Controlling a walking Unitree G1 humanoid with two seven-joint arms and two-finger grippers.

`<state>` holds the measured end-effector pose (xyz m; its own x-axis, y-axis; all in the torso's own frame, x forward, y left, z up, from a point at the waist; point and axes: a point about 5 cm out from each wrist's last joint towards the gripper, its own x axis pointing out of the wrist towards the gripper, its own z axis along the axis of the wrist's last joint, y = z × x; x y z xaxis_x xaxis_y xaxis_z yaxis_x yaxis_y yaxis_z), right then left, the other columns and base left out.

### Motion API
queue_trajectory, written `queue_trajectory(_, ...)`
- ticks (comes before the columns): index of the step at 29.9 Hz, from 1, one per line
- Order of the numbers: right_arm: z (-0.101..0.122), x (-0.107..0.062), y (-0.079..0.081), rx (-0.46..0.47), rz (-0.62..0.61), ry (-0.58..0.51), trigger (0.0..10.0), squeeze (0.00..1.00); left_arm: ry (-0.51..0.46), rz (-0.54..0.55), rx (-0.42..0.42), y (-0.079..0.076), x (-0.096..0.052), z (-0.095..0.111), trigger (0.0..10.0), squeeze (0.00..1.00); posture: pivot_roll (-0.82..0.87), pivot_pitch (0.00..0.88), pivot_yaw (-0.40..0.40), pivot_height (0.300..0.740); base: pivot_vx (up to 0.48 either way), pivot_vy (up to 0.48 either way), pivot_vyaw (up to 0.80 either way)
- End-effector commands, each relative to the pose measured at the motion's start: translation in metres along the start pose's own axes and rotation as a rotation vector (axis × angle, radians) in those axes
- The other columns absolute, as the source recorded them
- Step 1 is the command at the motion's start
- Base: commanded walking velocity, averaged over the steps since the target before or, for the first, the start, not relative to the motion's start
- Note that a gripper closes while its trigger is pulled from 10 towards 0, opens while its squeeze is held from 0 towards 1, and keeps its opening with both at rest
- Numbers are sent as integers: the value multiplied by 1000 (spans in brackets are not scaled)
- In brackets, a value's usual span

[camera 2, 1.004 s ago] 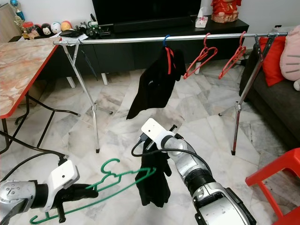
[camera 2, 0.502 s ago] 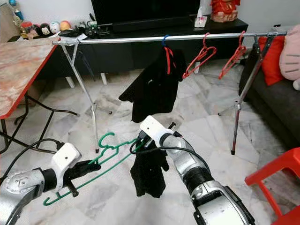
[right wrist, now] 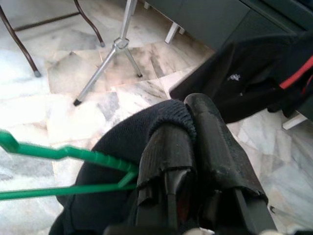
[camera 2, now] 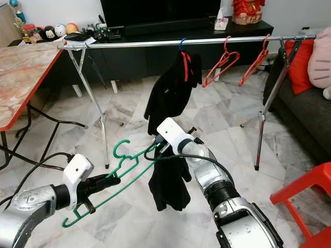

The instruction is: Hang hanger

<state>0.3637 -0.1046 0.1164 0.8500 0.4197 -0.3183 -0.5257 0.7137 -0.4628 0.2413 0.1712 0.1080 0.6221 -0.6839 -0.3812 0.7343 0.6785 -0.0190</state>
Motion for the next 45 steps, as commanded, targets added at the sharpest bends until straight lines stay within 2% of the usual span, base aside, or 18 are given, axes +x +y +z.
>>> queue_trajectory(1, 22, 1, -8, 25, -8, -74, 10000, 0, 26, 4, -2, 1, 0, -5, 10000, 0, -153, 0, 72, 740, 0, 0, 0)
queue_trajectory(7, 31, -3, -12, 75, 4, -104, 10000, 0, -2, -16, -57, -2, 1, -6, 10000, 0, -158, 0, 70, 740, 0, 0, 0)
queue_trajectory(12, 33, -5, -11, 87, 10, -108, 10000, 0, -11, -19, -66, -2, 2, -6, 10000, 0, -158, 0, 70, 740, 0, 0, 0)
queue_trajectory(14, 40, -11, -11, 116, 19, -130, 10000, 0, 7, -12, -83, -3, 4, -11, 10000, 0, -159, 0, 68, 740, 0, 0, 0)
queue_trajectory(19, 44, -15, -9, 151, 38, -147, 10000, 0, 3, -23, -97, -4, 6, -13, 10000, 0, -159, 0, 68, 740, 0, 0, 0)
queue_trajectory(21, 46, -18, -8, 160, 48, -163, 10000, 0, -16, -32, -128, -6, 7, -14, 10000, 0, -164, 0, 67, 740, 0, 0, 0)
queue_trajectory(31, 47, -32, -6, 224, 15, -145, 10000, 0, 42, 142, -71, 10, 14, -25, 10000, 0, -165, 0, 61, 740, 0, 0, 0)
queue_trajectory(33, 48, -33, -4, 226, 31, -155, 10000, 0, 25, 135, -92, 9, 15, -25, 10000, 0, -167, 0, 61, 740, 0, 0, 0)
queue_trajectory(34, 51, -36, 0, 225, 62, -180, 10000, 0, 2, 99, -111, 5, 17, -23, 10000, 0, -176, 0, 62, 740, 0, 0, 0)
queue_trajectory(41, 57, -40, 5, 233, 103, -209, 10000, 0, -44, 37, -131, -4, 21, -17, 10000, 0, -177, 0, 59, 740, 0, 0, 0)
queue_trajectory(45, 63, -44, 11, 198, 166, -259, 10000, 0, -105, -9, -172, -7, 20, -10, 10000, 0, -177, 0, 56, 740, 0, 0, 0)
